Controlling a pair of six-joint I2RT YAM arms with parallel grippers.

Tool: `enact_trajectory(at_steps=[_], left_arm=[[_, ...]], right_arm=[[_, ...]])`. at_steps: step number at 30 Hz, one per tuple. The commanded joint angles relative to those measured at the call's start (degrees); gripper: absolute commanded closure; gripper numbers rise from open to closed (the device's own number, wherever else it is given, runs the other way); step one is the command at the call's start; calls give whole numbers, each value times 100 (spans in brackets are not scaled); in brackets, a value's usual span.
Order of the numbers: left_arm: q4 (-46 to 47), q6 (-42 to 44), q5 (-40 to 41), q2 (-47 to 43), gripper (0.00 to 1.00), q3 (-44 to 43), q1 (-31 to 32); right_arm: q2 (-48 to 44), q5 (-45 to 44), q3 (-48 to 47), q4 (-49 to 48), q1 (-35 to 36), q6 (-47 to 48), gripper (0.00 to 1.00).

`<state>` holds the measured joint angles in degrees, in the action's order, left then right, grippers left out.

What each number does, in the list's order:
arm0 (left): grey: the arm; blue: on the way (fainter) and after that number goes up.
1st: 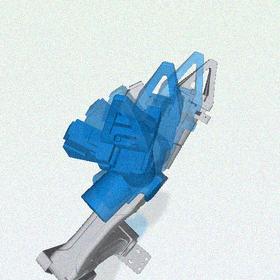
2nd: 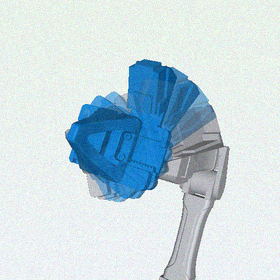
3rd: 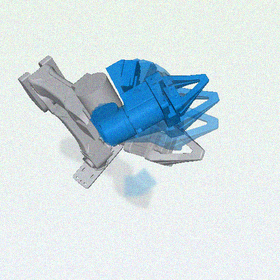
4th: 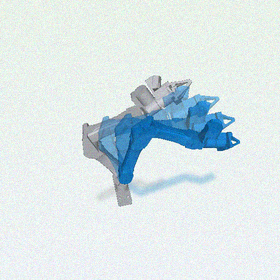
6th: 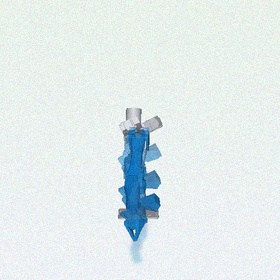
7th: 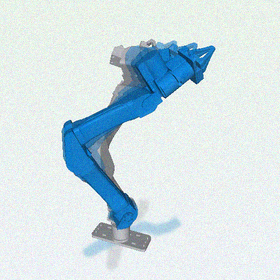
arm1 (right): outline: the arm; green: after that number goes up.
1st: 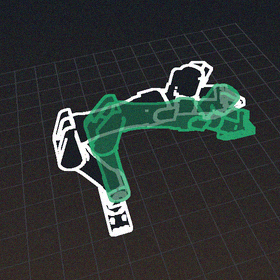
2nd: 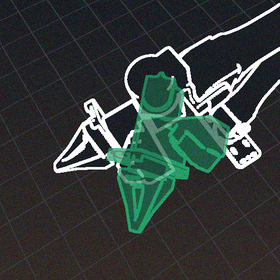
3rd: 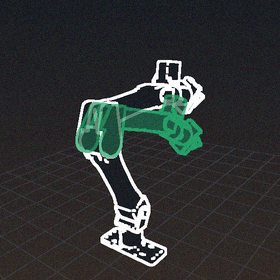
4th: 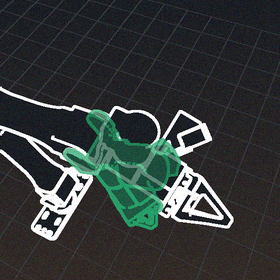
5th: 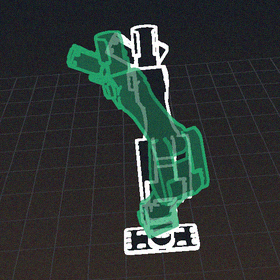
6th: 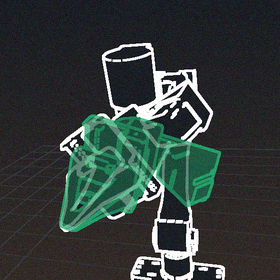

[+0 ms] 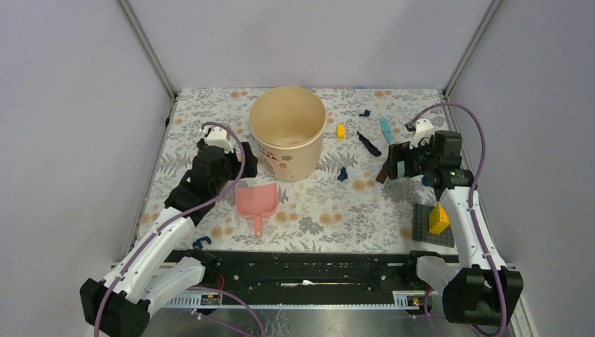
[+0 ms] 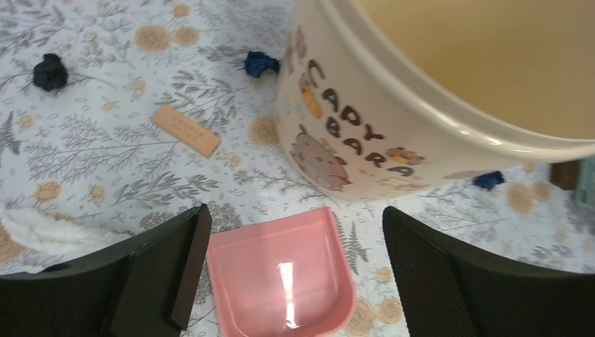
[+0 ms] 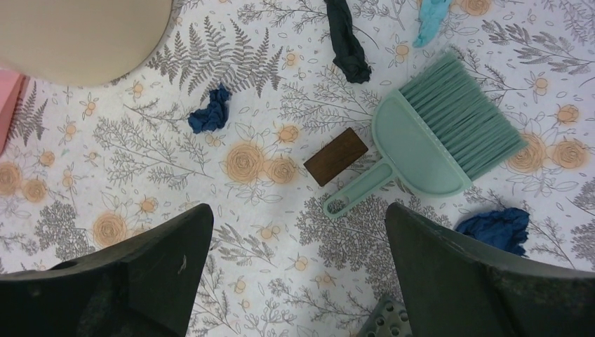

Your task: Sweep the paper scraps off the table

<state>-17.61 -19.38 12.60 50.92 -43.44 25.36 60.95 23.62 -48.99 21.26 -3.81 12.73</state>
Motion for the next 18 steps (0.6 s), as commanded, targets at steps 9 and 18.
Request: enact_trajectory(at_steps=[9, 18], left_arm=[[-477, -56, -1762, -581, 1, -496, 27], [-1409, -644, -530, -942, 1, -282, 30]], right_arm=[[-434, -31, 94, 478, -23, 554, 0], [-217, 130, 211, 337, -23, 585, 0]])
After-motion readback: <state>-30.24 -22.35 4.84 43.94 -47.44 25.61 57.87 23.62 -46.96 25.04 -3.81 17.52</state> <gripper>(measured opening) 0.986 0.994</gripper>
